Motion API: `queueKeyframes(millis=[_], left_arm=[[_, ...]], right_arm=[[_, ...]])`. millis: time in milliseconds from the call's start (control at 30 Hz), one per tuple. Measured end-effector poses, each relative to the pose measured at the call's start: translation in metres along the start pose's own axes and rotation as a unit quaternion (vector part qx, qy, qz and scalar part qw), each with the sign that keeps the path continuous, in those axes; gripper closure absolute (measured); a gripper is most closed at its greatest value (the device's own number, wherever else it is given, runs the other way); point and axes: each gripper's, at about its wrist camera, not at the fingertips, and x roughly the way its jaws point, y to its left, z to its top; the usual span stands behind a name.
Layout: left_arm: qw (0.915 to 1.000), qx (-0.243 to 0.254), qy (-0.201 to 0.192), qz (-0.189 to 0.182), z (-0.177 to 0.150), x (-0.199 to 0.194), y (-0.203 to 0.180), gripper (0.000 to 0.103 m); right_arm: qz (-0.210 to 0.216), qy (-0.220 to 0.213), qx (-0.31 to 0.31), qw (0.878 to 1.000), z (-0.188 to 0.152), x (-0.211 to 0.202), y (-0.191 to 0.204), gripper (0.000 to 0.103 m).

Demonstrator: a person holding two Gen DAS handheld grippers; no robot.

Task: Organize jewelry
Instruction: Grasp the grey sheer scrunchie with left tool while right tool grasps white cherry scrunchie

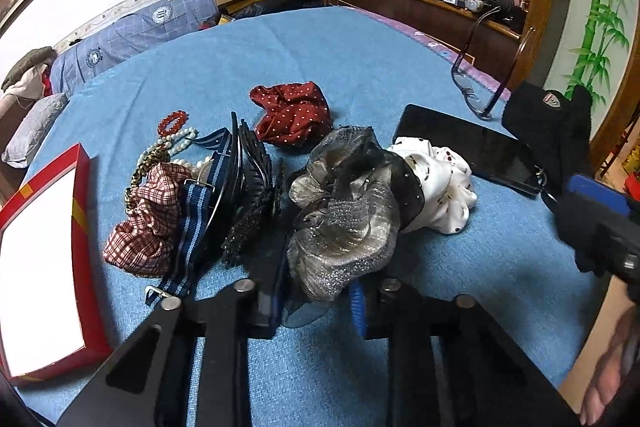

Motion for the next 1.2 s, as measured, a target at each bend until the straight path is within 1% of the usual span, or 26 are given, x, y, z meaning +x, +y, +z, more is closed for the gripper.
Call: queueKeyframes(millis=[100,333,667,733,767,800,833,867,900,933,967,1200], left_arm=[[1.0,-0.004,-0.005,0.003,-0.001,-0.003,0.003,0.082],[0.9997,-0.017,-0.015,0.005,-0.001,-0.014,0.013,0.083],[0.9993,-0.027,-0.025,0.011,-0.005,-0.025,0.024,0.083],[0.9992,-0.028,-0.026,0.012,-0.006,-0.027,0.025,0.083],[0.9992,-0.029,-0.026,0.013,-0.007,-0.027,0.026,0.083],[0.9991,-0.03,-0.026,0.012,-0.007,-0.027,0.027,0.083],[0.9991,-0.032,-0.026,0.011,-0.008,-0.028,0.028,0.083],[0.9991,-0.032,-0.026,0.012,-0.008,-0.028,0.029,0.083],[0.999,-0.033,-0.027,0.013,-0.009,-0.029,0.03,0.083],[0.9989,-0.035,-0.028,0.013,-0.01,-0.029,0.031,0.083],[0.9989,-0.037,-0.027,0.012,-0.01,-0.029,0.032,0.083],[0.998,-0.048,-0.04,0.014,-0.014,-0.041,0.041,0.083]], right_arm=[[0.01,0.015,-0.001,1.0,0.005,0.015,0.004,0.001],[0.013,0.05,-0.001,0.999,0.013,0.046,0.011,0.001],[-0.014,0.097,0.005,0.995,0.017,0.083,0.013,0.001],[-0.02,0.107,-0.003,0.994,0.015,0.09,0.016,0.009],[-0.025,0.111,-0.007,0.994,0.014,0.093,0.017,0.027],[-0.028,0.115,-0.012,0.993,0.012,0.097,0.018,0.05],[-0.029,0.122,-0.014,0.992,0.011,0.1,0.017,0.059],[-0.029,0.126,-0.013,0.992,0.009,0.102,0.016,0.063],[-0.031,0.117,-0.016,0.993,0.008,0.099,0.016,0.07],[-0.029,0.111,-0.018,0.993,0.007,0.096,0.016,0.075],[-0.026,0.107,-0.018,0.994,0.006,0.093,0.016,0.077],[-0.013,0.08,-0.03,0.996,0.004,0.072,0.026,0.078]])
